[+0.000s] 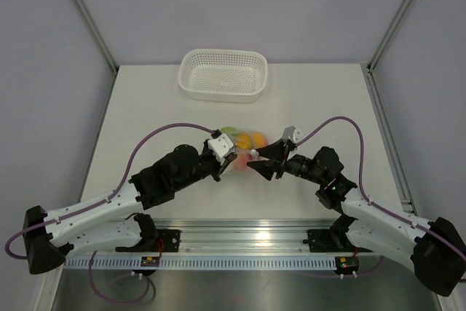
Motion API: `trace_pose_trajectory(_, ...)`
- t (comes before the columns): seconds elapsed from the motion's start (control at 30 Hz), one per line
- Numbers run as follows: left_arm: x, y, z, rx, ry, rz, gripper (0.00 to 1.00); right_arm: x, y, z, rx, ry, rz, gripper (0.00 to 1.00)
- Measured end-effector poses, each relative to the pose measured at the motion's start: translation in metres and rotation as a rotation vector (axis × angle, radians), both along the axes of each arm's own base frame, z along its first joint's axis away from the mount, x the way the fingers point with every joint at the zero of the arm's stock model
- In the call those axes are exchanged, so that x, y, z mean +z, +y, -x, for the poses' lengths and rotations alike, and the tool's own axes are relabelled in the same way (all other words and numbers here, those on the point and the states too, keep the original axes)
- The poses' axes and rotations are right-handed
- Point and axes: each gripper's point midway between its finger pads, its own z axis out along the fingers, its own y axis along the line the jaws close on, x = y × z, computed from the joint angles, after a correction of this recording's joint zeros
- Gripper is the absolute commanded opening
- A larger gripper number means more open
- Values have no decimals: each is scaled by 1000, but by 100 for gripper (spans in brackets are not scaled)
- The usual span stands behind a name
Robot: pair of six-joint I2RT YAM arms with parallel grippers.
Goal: Open the zip-top bag and remove the fake food
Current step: Unzip the zipper food storage bag at the center of the board.
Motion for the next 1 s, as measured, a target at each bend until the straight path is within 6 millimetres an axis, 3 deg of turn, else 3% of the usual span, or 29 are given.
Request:
trace_pose_trajectory(0.07, 0, 0, 0, 1, 1, 2, 0, -2, 1, -1, 0, 2, 6, 47)
trace_pose_trajectory(0.17, 0, 0, 0, 0, 2, 2, 0, -7, 1, -3, -3, 6, 18, 33)
trace_pose_trajectory(0.2, 0, 0, 0, 1, 2, 3, 0, -7, 1, -4, -7, 8, 19, 24)
trace_pose_trajectory(0.3, 0, 0, 0, 1, 3, 3, 0, -7, 1, -5, -17, 6, 19, 16)
trace_pose_trajectory(0.4, 0, 0, 0, 2, 5, 4, 0, -7, 0, -6, -23, 7, 18, 2)
trace_pose_trajectory(0.43, 0, 0, 0, 2, 5, 4, 2, -7, 0, -7, -25, 9, 17, 0)
trace_pose_trajectory(0.47, 0, 0, 0, 2, 5, 4, 17, -7, 0, -7, -27, 10, 17, 0)
trace_pose_trajectory(0.5, 0, 0, 0, 2, 3, 2, 26, -7, 0, -7, -27, 11, 16, 0)
trace_pose_trajectory(0.6, 2, 1, 1, 4, 6, 13, 42, -8, 0, -7, -27, 13, 18, 0)
trace_pose_trajectory(1.0, 34, 2, 23, -110, -66, 142, 49, -16, 3, -3, -3, 72, 28, 0)
